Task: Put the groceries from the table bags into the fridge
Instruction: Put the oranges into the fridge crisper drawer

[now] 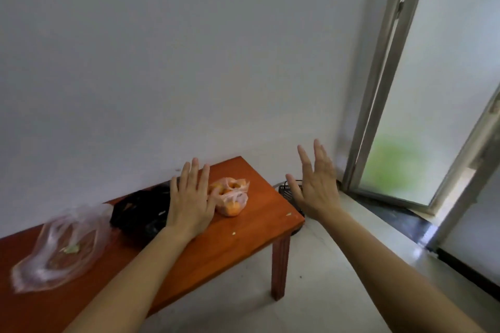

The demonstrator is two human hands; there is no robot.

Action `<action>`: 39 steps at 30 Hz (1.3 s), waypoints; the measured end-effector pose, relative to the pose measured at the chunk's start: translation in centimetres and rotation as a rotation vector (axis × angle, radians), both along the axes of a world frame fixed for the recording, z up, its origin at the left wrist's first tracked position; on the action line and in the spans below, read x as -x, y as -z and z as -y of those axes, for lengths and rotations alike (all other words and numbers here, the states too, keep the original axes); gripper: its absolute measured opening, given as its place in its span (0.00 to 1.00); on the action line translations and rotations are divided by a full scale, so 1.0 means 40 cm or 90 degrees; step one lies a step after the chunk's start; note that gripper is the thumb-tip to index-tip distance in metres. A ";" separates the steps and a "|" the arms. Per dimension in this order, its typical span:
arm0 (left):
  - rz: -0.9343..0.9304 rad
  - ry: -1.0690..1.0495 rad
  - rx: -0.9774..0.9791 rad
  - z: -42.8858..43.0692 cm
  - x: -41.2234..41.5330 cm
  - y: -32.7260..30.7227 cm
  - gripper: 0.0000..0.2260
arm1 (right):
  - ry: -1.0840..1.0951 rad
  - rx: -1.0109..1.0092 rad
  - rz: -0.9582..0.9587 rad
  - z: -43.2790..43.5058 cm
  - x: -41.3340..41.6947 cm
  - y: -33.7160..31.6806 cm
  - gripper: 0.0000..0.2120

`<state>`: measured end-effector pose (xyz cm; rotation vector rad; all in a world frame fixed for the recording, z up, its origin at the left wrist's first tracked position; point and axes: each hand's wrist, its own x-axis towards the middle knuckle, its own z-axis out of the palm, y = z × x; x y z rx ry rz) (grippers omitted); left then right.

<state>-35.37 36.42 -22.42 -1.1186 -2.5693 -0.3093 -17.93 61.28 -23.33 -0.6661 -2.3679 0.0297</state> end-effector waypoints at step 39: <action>0.539 -0.016 0.381 -0.493 0.774 0.649 0.35 | -0.136 0.416 0.642 -0.204 0.852 0.620 0.23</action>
